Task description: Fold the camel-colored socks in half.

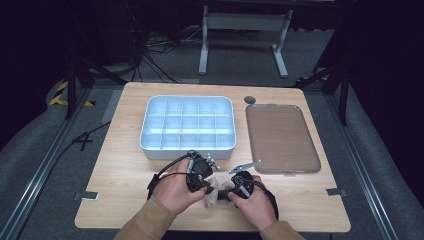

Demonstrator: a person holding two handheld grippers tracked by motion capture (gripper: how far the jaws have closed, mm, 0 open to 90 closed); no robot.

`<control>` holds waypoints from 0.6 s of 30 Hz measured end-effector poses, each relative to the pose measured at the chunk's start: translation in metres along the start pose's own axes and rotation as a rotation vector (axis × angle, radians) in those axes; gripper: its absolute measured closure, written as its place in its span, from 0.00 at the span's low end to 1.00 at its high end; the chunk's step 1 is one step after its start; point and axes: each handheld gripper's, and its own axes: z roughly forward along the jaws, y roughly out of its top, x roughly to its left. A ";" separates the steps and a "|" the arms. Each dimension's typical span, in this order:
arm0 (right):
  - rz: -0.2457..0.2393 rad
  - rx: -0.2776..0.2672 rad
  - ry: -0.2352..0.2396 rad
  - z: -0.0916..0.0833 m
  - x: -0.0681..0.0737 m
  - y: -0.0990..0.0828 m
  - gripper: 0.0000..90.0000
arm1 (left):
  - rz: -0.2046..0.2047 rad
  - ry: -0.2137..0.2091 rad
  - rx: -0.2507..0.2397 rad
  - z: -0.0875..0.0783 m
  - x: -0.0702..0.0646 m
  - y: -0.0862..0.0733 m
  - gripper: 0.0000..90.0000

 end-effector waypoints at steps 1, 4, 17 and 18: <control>-0.005 -0.002 0.000 0.000 0.000 0.000 1.00 | 0.006 -0.007 0.002 0.002 -0.001 0.001 0.92; -0.018 -0.006 0.001 0.001 0.001 0.000 1.00 | 0.015 -0.007 0.014 0.007 -0.002 0.004 0.92; -0.008 -0.057 -0.026 -0.045 -0.011 -0.001 1.00 | -0.006 -0.012 0.019 0.009 0.002 0.002 0.92; -0.008 -0.047 -0.039 -0.044 -0.014 -0.003 1.00 | 0.006 -0.013 0.014 0.009 0.002 0.003 0.92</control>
